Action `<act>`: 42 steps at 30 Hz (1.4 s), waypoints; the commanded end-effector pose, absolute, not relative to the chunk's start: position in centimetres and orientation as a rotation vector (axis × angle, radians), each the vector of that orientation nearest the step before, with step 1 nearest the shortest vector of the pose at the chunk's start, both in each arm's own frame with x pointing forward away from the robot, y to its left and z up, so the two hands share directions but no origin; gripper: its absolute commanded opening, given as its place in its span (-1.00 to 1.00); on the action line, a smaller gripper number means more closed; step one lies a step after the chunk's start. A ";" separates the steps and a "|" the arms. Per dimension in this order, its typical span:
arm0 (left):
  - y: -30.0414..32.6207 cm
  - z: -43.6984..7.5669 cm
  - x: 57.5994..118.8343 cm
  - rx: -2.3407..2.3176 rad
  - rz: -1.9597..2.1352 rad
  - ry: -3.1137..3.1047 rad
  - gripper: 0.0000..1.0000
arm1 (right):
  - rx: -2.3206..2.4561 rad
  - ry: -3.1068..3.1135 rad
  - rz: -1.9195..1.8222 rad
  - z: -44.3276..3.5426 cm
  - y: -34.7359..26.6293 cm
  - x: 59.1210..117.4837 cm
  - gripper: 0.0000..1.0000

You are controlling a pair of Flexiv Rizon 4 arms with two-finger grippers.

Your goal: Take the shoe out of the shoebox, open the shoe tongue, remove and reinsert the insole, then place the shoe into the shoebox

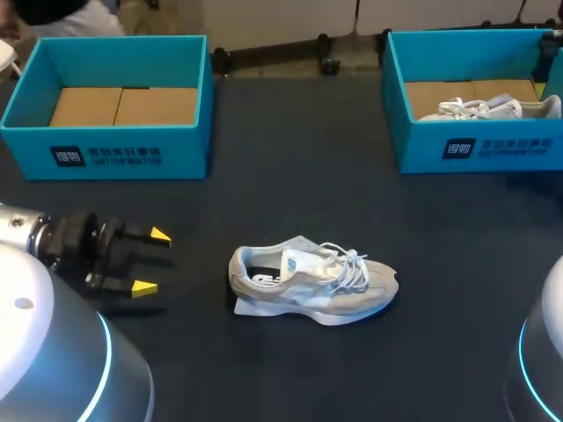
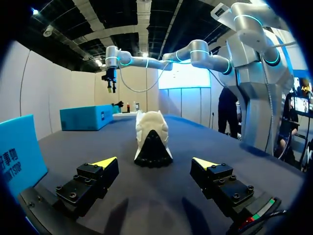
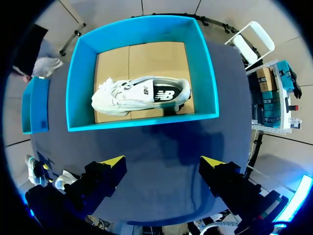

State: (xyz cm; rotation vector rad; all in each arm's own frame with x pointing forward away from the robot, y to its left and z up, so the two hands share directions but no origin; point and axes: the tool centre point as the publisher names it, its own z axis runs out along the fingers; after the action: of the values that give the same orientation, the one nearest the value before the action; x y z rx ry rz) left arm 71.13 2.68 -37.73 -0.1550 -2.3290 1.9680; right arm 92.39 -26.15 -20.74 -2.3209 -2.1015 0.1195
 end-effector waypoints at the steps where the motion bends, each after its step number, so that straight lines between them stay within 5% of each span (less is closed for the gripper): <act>1: 2.0 -37.5 70.6 -0.127 1.966 -2.353 1.00 | -2.323 -2.102 0.121 -20.7 -26.1 92.4 1.00; 42: -5.4 -39.7 70.5 0.103 1.936 -2.360 1.00 | -2.323 -2.102 0.121 -20.7 -26.1 92.4 1.00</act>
State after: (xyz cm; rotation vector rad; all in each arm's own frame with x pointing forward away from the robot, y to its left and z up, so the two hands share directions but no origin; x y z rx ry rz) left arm 70.34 -4.67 -39.51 0.0687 -2.3625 1.9325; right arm 92.39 -26.15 -20.75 -2.3209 -2.1015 0.1196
